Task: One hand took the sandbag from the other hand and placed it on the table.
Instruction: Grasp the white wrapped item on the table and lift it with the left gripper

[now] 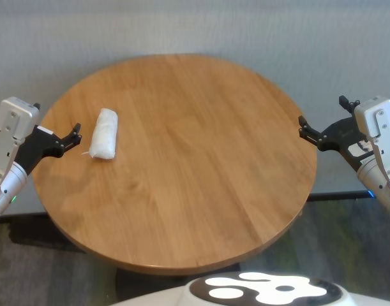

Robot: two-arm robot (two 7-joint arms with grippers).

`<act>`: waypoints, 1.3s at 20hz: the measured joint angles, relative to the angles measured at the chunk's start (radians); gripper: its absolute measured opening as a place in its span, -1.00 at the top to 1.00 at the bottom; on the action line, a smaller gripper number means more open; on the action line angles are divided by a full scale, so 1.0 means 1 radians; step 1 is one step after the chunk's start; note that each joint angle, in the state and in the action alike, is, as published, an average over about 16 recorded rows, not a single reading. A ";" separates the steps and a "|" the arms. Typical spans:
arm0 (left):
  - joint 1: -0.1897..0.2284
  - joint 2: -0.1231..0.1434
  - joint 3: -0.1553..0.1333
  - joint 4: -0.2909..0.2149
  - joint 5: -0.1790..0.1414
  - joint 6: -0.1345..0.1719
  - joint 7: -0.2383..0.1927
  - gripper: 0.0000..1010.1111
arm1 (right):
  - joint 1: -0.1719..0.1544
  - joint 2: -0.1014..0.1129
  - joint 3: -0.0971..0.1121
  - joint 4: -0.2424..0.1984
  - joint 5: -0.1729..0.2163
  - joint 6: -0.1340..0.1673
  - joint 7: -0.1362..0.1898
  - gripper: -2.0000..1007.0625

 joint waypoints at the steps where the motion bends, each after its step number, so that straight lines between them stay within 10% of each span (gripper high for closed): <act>1: 0.000 0.000 0.000 0.000 0.000 0.000 0.000 -0.98 | 0.000 0.000 0.000 0.000 0.000 0.000 0.000 -0.99; 26: 0.000 0.000 0.000 0.000 0.000 0.000 0.000 -0.98 | 0.000 0.000 0.000 0.000 0.000 0.000 0.000 -0.99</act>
